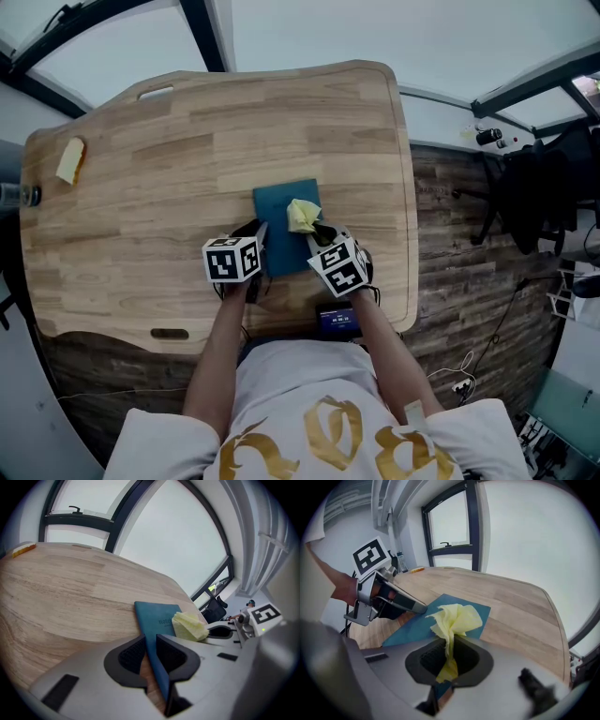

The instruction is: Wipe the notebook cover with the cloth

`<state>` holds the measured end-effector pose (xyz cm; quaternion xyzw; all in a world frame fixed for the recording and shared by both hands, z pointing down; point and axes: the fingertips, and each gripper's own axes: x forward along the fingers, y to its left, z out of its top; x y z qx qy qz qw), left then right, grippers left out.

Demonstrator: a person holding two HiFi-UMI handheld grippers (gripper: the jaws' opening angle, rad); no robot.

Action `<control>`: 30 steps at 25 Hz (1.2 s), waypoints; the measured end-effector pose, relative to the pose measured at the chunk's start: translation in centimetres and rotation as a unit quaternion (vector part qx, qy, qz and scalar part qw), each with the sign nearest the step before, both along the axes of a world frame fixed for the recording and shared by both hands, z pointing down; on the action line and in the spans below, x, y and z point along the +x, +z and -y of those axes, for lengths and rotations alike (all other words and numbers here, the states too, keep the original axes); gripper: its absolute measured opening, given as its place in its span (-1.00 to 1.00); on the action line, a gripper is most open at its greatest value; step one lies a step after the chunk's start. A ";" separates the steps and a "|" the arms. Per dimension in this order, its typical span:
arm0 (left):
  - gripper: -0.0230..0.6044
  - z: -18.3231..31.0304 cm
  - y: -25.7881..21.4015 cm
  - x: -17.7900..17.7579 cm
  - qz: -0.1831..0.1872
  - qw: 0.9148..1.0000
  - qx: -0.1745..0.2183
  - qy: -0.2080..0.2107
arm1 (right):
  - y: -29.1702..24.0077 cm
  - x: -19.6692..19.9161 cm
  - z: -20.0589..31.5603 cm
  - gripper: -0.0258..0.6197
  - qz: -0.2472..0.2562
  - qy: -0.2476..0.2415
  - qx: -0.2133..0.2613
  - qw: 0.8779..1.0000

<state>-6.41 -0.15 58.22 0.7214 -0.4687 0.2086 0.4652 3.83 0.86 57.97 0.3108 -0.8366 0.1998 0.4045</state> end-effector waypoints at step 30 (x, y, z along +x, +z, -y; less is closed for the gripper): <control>-0.67 0.2 0.0 -0.1 -0.002 1.000 -0.001 0.001 | -0.4 0.5 7.1 -0.81 0.023 0.080 0.025 0.996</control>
